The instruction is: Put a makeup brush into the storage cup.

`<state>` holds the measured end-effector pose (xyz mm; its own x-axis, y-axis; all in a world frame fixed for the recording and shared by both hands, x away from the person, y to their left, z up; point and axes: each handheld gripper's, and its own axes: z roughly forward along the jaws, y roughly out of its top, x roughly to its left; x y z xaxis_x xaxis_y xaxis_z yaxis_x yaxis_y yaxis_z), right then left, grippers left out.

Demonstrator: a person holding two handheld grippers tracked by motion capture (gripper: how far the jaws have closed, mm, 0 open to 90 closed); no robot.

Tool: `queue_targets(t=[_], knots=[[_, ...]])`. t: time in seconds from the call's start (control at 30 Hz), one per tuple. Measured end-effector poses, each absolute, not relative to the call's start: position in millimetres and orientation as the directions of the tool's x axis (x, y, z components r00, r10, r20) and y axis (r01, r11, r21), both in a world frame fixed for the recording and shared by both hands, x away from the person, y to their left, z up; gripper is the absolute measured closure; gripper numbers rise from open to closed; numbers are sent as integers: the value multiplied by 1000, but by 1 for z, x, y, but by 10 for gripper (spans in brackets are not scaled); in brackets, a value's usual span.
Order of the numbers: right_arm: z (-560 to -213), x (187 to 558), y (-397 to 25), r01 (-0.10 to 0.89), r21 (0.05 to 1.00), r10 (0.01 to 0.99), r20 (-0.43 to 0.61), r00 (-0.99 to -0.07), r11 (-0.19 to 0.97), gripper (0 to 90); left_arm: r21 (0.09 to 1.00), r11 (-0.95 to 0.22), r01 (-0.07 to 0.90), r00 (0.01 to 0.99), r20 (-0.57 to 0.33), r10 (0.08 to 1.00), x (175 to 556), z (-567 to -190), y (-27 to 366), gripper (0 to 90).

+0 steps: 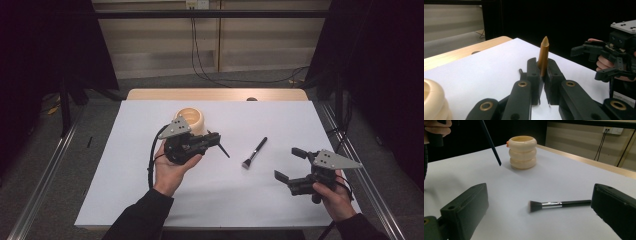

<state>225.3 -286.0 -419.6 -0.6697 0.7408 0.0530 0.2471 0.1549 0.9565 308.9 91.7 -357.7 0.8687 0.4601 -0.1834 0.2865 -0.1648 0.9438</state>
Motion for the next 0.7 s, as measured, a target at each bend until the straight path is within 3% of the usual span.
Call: queue_targets(t=[0.33, 0.7], knots=[[-430, 212, -308, 299, 943, 779, 78, -622, 145, 6, 944, -148, 294, 841, -182, 510, 323, -350, 112, 838], [-436, 210, -313, 291, 945, 810, 54, -584, 147, 5, 942, -140, 305, 816, -183, 548, 335, -346, 125, 838]])
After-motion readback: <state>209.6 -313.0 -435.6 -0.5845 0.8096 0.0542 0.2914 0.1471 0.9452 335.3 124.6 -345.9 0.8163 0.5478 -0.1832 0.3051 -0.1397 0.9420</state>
